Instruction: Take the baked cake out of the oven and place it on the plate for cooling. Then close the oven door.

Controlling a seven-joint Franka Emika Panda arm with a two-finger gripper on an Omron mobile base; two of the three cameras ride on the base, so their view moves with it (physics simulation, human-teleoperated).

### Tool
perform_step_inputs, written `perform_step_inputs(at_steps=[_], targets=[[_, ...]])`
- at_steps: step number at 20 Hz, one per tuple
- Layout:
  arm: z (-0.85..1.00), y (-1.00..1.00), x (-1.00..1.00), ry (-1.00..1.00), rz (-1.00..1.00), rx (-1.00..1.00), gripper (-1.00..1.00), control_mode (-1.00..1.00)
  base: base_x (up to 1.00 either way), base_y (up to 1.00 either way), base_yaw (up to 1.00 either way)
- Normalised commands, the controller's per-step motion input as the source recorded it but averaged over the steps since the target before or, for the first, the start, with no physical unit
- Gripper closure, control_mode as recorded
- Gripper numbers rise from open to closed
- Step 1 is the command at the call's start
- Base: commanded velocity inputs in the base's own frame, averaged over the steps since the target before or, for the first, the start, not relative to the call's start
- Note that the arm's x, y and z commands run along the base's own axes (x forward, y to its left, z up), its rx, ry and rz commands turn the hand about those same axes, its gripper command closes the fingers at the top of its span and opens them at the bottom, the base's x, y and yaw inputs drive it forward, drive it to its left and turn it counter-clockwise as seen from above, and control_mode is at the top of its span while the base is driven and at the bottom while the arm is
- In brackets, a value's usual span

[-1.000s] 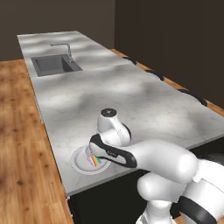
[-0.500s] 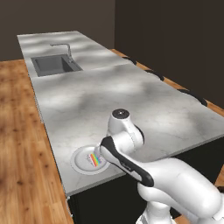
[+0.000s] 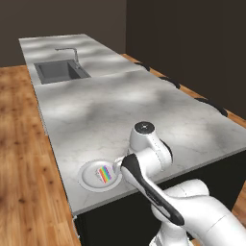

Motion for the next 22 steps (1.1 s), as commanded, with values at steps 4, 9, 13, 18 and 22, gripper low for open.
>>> perform_step_inputs(at_steps=[4, 9, 13, 18, 22], targets=[[0.16, -0.20, -0.35, -0.01, -0.15, 0.00, -1.00, -1.00, 0.00, 0.00, 0.00], [0.11, -0.13, -0.43, -0.09, -0.04, 0.03, -1.00, -1.00, 0.00, 0.00, 0.00], [0.11, -0.12, -0.39, -0.09, 0.00, 0.04, -1.00, -1.00, 0.00, 0.00, 0.00], [0.05, -0.06, -0.27, -0.03, 0.00, 0.03, -1.00, -1.00, 0.00, 0.00, 0.00], [0.00, 0.00, -0.03, -0.01, 0.00, 0.00, -1.00, -1.00, 0.00, 0.00, 0.00]])
